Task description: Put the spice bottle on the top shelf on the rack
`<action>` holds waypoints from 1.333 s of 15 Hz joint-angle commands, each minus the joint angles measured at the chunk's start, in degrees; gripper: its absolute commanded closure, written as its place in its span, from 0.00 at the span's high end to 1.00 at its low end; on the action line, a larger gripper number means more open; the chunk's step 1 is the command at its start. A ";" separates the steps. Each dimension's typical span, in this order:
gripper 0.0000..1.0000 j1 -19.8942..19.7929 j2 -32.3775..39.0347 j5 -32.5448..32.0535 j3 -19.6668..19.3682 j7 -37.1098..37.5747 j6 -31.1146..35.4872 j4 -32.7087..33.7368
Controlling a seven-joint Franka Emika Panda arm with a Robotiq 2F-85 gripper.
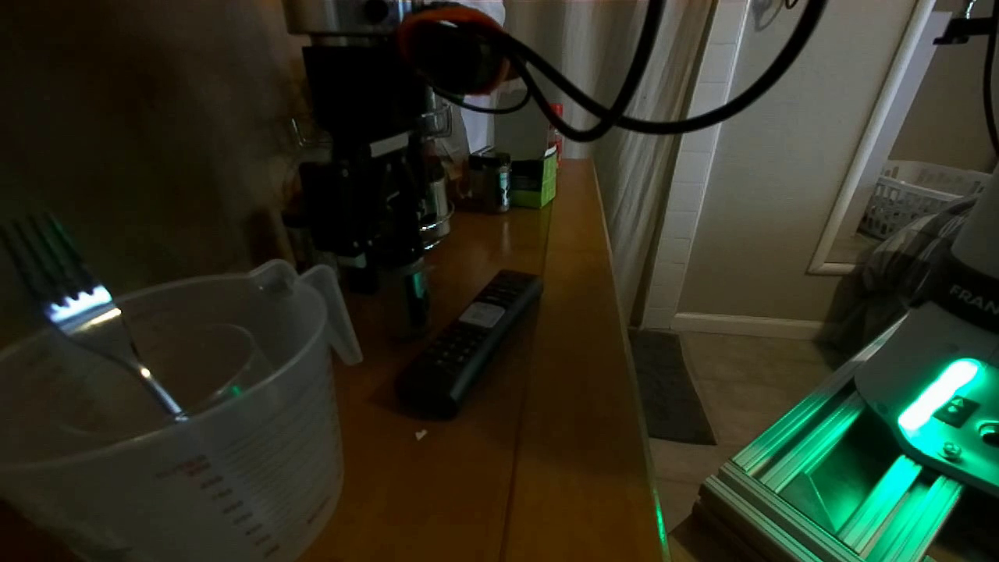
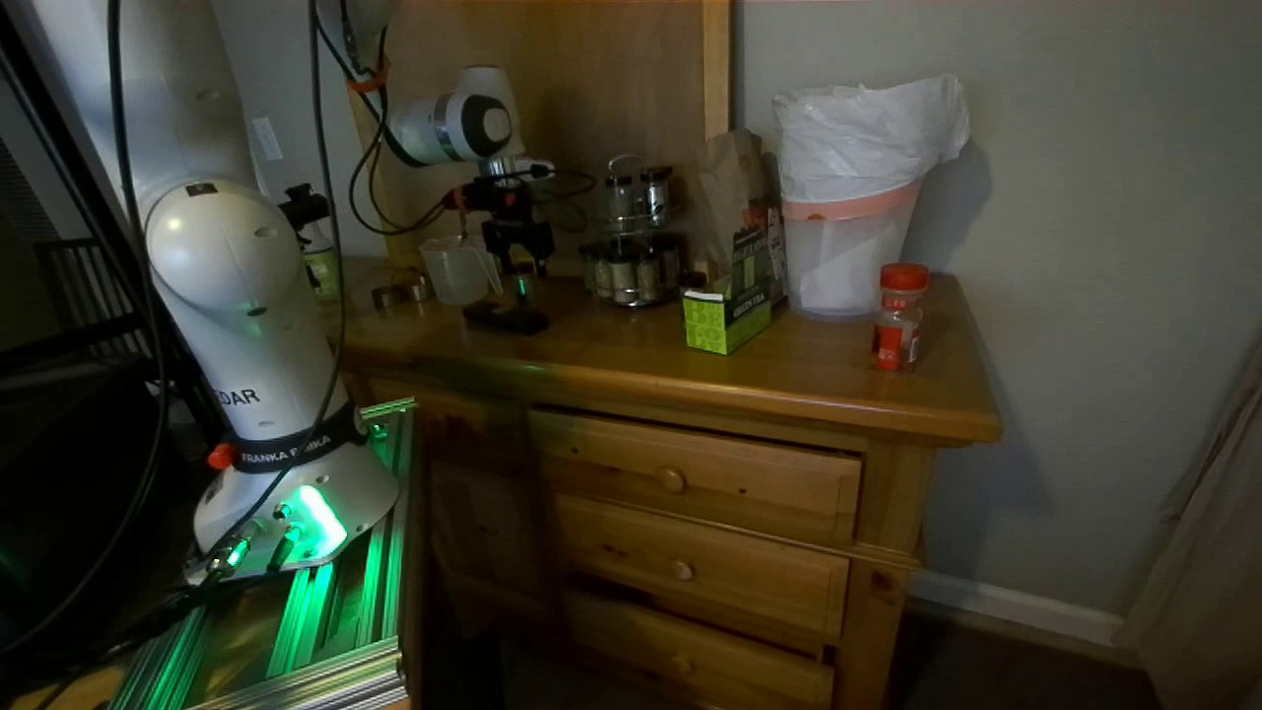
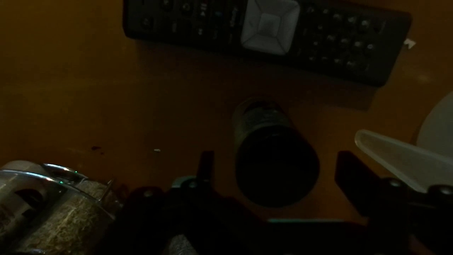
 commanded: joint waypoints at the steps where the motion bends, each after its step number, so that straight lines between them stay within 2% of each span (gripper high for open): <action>1: 0.88 0.73 -2.21 1.49 -0.60 -0.18 -2.86 -0.45; 4: 0.85 0.72 -2.62 1.51 -0.59 -0.25 -4.95 -0.60; 5: 0.80 0.71 -2.67 1.29 -0.62 -0.18 -5.26 -0.65; 6: 0.60 0.73 -2.68 0.77 -0.66 0.10 -5.38 -0.73; 11: 0.24 0.79 -2.62 -2.62 -0.95 1.56 -3.84 -1.22; 16: 0.24 1.05 -7.12 0.28 -0.21 -3.15 -7.89 0.01; 19: 0.24 1.64 -11.97 5.23 -0.16 -13.31 -16.88 4.42; 20: 0.24 1.70 -13.60 4.83 -0.57 -14.34 -19.77 6.14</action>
